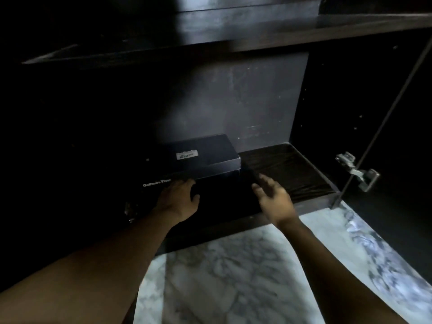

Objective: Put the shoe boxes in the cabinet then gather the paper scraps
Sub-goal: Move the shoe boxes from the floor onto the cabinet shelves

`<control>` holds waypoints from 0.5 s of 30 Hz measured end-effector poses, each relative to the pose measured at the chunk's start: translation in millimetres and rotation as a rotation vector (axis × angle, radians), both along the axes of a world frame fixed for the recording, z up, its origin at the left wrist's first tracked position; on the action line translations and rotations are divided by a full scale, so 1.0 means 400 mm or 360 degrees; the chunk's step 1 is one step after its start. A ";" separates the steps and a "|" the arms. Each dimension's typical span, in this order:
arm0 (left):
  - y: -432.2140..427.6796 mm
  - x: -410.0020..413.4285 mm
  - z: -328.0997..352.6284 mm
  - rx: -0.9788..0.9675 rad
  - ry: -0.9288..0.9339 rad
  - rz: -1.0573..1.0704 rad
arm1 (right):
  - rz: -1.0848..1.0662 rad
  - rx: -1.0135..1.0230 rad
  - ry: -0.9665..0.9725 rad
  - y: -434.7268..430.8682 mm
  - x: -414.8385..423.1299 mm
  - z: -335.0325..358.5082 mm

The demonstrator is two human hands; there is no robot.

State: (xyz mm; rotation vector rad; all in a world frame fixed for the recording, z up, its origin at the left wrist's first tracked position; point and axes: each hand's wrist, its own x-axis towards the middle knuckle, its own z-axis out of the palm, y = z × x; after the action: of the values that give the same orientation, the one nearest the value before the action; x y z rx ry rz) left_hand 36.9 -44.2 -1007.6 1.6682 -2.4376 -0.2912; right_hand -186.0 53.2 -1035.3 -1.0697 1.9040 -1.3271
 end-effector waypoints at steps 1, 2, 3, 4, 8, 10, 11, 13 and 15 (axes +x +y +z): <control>0.030 -0.023 0.015 0.0082 0.0026 -0.0079 | -0.0060 -0.0017 -0.0041 0.037 -0.006 0.011; 0.060 -0.047 0.030 0.0149 0.0050 -0.0152 | -0.0102 -0.0034 -0.0070 0.079 -0.011 0.019; 0.090 -0.072 0.047 0.0191 0.0077 -0.0223 | -0.0129 -0.0026 -0.0064 0.125 -0.013 0.027; 0.118 -0.098 0.065 0.0227 0.0102 -0.0285 | -0.0163 -0.0009 -0.0038 0.173 -0.017 0.034; 0.256 -0.208 0.110 0.0332 0.0355 -0.0548 | -0.0423 0.0045 0.0053 0.397 -0.022 0.055; 0.344 -0.263 0.127 0.0430 0.0536 -0.0714 | -0.0568 0.0060 0.0114 0.509 -0.022 0.072; 0.392 -0.289 0.136 0.0511 0.0583 -0.0802 | -0.0652 0.0038 0.0144 0.566 -0.020 0.081; 0.488 -0.340 0.147 0.0646 0.0613 -0.0985 | -0.0849 0.0011 0.0189 0.682 -0.012 0.098; 0.579 -0.392 0.146 0.0744 0.0644 -0.1145 | -0.1062 0.0033 0.0252 0.787 -0.002 0.107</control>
State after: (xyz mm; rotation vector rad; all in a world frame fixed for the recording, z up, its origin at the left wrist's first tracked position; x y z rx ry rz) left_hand -119.8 187.6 -949.1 0.6452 -2.6457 -1.2296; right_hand -186.8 367.8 -992.4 -0.5444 2.5159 -1.5895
